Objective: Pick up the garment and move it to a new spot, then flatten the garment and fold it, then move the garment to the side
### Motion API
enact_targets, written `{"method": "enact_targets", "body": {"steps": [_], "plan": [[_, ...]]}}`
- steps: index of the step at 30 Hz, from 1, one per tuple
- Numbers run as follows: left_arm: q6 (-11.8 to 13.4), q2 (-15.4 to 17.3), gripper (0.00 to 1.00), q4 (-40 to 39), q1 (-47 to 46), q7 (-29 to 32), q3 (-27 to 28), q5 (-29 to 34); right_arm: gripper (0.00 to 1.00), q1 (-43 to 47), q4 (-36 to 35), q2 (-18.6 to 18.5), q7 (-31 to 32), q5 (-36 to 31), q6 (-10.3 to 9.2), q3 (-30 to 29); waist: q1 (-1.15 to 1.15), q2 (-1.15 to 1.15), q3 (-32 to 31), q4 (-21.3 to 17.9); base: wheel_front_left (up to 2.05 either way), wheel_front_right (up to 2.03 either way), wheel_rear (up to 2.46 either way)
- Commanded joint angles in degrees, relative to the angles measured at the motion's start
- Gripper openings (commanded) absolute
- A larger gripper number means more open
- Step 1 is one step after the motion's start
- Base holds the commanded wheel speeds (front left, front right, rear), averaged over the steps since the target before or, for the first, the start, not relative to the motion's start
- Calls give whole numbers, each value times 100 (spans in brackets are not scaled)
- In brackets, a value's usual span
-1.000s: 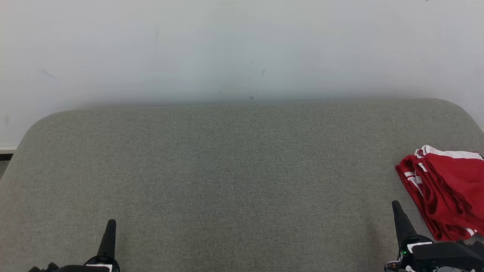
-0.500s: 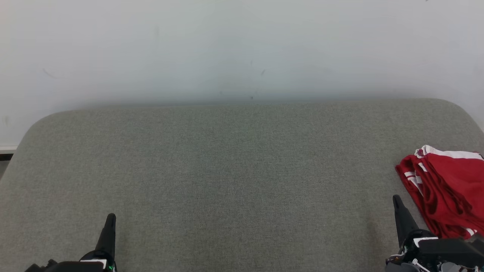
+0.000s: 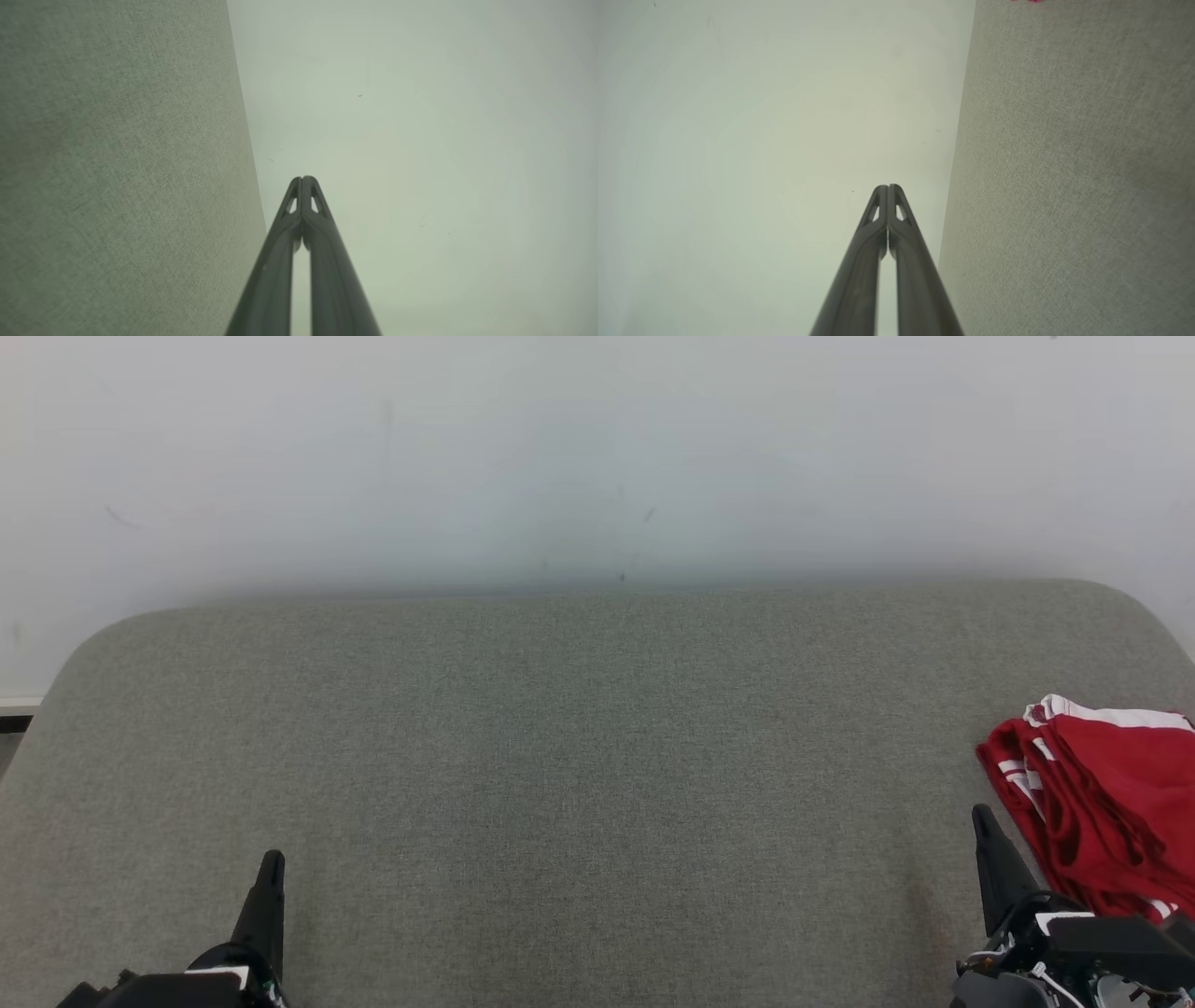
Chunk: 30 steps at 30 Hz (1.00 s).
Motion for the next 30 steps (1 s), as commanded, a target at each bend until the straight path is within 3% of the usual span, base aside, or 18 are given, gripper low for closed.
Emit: {"method": "enact_targets", "body": {"steps": [1,30], "plan": [[10,-12,0,-29,-68,23,26,-67,0,-60,-18,-3,17,64,5,-17,1,-2,208,21,0,0,0],[9,-12,0,-27,-66,22,23,-61,0,-56,-14,-3,16,54,6,-13,1,-2,208,21,0,0,0]]}}
